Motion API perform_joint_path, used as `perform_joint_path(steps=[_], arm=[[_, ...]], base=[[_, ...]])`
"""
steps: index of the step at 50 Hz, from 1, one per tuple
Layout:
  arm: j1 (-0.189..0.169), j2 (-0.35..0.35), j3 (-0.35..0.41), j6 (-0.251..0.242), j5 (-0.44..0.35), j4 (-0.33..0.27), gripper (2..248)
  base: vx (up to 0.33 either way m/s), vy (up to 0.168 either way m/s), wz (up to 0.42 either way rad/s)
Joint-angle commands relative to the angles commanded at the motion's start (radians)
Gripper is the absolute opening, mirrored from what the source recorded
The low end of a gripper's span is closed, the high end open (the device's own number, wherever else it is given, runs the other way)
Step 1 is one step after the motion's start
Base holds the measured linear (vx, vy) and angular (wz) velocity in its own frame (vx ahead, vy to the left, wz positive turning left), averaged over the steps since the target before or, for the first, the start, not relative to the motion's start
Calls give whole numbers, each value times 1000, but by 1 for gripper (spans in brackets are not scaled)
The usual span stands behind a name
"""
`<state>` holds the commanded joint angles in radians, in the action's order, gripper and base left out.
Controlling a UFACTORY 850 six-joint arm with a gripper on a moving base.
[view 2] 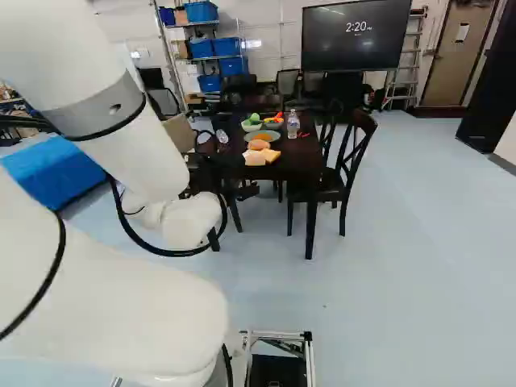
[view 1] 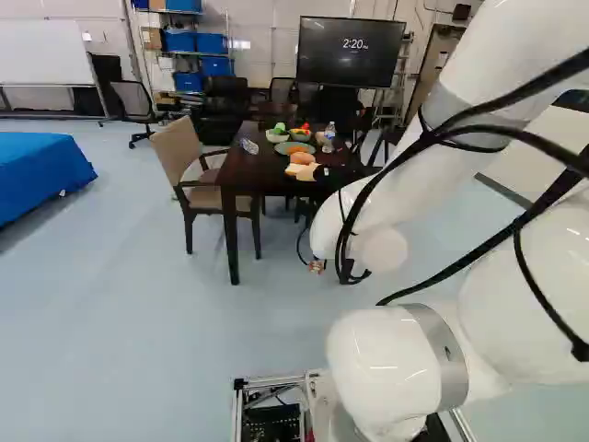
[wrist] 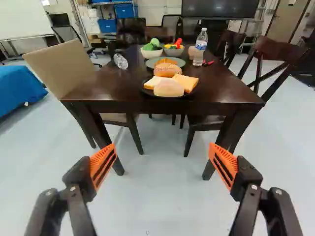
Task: Move the croissant to the empty plate
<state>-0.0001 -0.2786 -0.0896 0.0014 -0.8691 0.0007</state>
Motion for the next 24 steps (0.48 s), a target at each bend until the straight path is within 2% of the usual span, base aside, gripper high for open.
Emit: perform_joint_path(steps=[24], arm=[[0, -1, 2, -1, -4, -1, 247]], base=[[0, 0, 0]])
